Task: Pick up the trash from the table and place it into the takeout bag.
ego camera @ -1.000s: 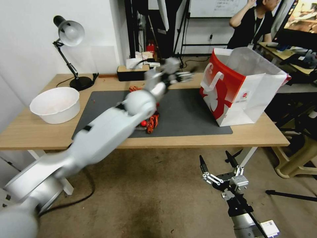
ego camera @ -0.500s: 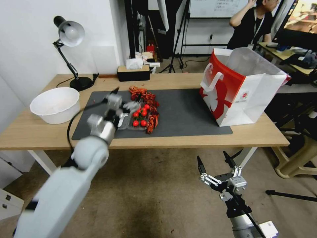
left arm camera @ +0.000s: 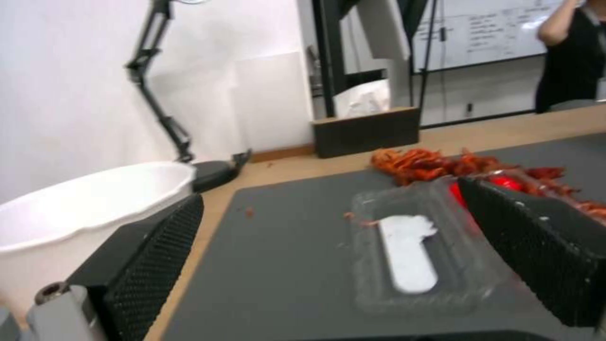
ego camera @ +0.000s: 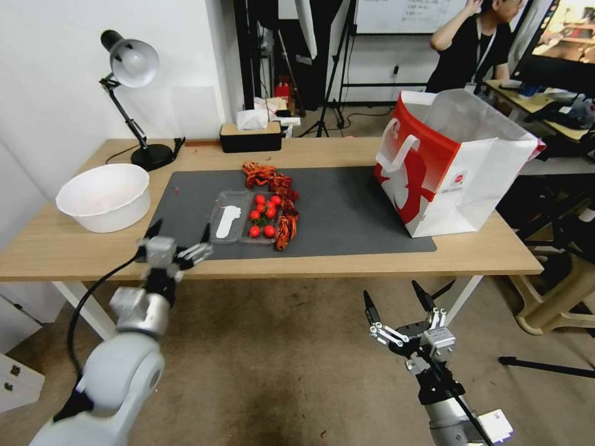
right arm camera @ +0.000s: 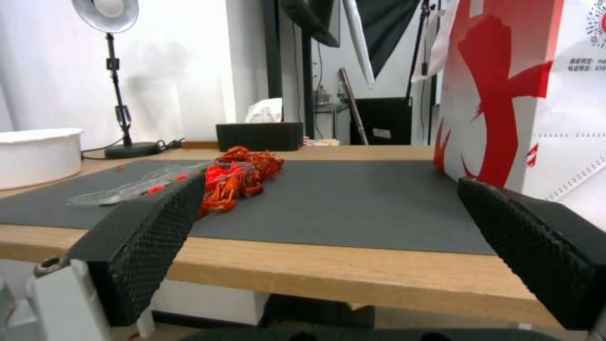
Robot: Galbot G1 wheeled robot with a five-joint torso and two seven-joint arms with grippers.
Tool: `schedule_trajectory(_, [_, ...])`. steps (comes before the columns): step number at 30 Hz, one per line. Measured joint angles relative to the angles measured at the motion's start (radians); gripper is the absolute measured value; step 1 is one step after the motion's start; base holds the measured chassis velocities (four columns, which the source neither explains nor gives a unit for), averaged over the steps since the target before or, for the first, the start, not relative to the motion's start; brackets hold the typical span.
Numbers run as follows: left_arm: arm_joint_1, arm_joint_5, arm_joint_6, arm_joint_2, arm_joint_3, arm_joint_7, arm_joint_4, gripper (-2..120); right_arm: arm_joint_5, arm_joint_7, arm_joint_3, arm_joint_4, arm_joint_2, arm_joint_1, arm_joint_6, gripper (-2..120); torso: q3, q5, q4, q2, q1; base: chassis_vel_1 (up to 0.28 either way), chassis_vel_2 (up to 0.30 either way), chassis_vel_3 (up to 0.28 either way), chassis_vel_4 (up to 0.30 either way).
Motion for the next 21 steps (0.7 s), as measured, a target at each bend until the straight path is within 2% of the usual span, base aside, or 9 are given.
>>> schedule_trajectory(5, [0.136,0.084,-0.086,-0.067,-0.048,-0.032,-0.032,100,-0.006,0.041,-0.008,-0.008,-0.006,0.035,-0.027,100,0.0,0.0001,-0.0002,0.0,0.0,0.0,0.0,0.0,0.0])
schedule_trajectory(11, [0.192,0.141,-0.154,-0.115,-0.049,-0.064,-0.005,100,0.035,0.08,-0.006,-0.022,-0.019,0.073,-0.065,100,0.0,0.0001,-0.0002,0.0,0.0,0.0,0.0,0.0,0.0])
schedule_trajectory(16, [0.217,0.194,-0.162,-0.143,-0.033,-0.097,0.006,100,0.09,0.1,-0.006,-0.04,-0.03,0.106,-0.094,100,0.0,0.0001,-0.0002,0.0,0.0,0.0,0.0,0.0,0.0])
schedule_trajectory(21, [0.217,0.211,-0.161,-0.151,-0.037,-0.101,0.016,100,0.121,0.099,-0.006,-0.058,-0.039,0.124,-0.099,100,0.0,0.0001,-0.0002,0.0,0.0,0.0,0.0,0.0,0.0])
